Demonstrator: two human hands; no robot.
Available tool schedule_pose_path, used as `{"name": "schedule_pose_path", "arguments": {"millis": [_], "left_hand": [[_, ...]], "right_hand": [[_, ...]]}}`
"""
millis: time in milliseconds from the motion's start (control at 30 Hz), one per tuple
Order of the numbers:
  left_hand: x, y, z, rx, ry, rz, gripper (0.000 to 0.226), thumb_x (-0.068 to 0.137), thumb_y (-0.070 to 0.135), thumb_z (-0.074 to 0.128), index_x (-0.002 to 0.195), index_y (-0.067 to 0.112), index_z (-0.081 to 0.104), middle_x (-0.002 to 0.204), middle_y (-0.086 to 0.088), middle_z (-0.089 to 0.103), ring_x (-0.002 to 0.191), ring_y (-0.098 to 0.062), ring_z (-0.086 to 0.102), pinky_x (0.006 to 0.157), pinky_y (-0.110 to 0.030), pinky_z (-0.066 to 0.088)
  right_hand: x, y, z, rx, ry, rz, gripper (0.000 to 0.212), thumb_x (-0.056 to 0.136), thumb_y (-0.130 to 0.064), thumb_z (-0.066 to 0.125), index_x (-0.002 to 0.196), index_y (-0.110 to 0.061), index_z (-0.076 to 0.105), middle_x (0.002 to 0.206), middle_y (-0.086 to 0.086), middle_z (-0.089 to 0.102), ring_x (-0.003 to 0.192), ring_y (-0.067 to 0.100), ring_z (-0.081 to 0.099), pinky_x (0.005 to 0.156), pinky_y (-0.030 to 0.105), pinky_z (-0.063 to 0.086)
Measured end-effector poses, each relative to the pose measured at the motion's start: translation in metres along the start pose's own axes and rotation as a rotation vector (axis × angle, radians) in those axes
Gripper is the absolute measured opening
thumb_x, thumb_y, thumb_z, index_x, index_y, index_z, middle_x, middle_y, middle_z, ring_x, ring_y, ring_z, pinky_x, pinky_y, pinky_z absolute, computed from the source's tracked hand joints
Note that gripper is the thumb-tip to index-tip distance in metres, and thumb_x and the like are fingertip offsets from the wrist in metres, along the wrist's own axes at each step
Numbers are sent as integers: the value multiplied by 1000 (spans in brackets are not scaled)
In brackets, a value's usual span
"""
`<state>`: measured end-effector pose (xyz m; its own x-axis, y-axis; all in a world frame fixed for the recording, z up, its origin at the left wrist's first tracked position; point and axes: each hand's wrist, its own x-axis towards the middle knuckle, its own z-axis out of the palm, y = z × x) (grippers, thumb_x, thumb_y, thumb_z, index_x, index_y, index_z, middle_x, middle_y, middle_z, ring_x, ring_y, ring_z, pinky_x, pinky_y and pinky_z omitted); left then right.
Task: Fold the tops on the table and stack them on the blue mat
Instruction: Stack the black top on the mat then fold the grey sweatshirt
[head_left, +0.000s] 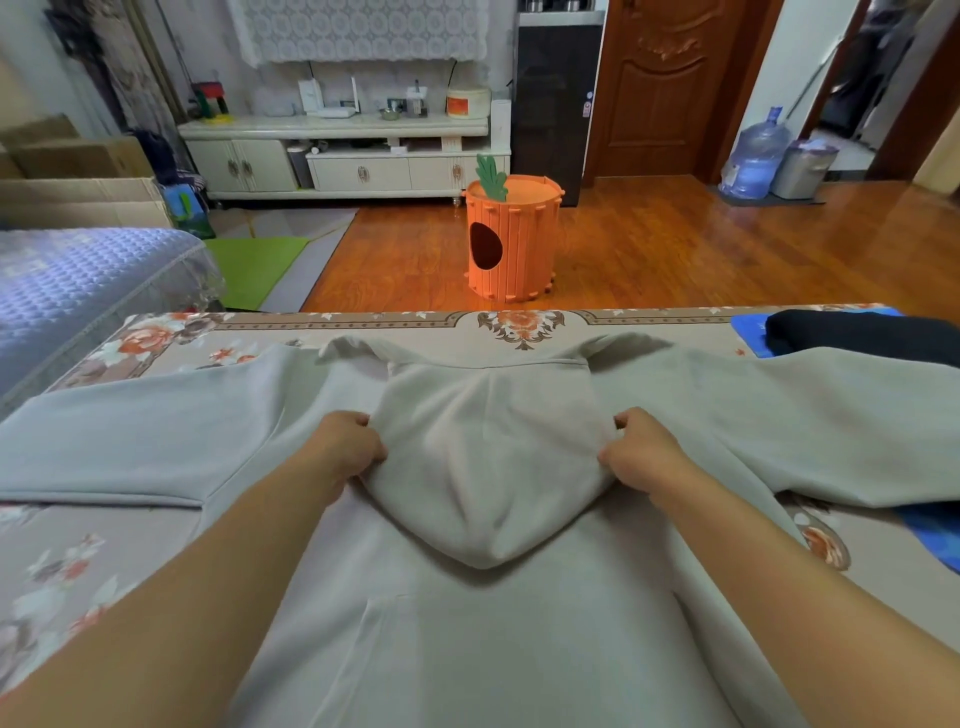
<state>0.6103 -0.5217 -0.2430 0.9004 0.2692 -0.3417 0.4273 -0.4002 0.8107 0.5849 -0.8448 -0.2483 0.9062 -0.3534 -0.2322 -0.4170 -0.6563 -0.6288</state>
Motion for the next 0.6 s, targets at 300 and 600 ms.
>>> {"name": "schedule_pose_path", "arguments": {"millis": [300,600], "left_hand": [[-40,-6,65,869,-74,787,92,87,76,-6,160,31,25,167,-12,19,154,-32,16,126,-43,13],[-62,-34,79,1094,-187,742,73,91,77,3,155,49,-16,169,4,-17,154,-26,-21,122,-58,-7]], "right_hand": [[12,-34,9,-223,-94,49,45,96,-25,53,134,-4,43,138,19,49,122,38,52,92,38,47],[20,-64,37,-434,325,-664,63,103,-47,34,160,-28,13,168,6,2,153,31,-2,123,48,4]]}}
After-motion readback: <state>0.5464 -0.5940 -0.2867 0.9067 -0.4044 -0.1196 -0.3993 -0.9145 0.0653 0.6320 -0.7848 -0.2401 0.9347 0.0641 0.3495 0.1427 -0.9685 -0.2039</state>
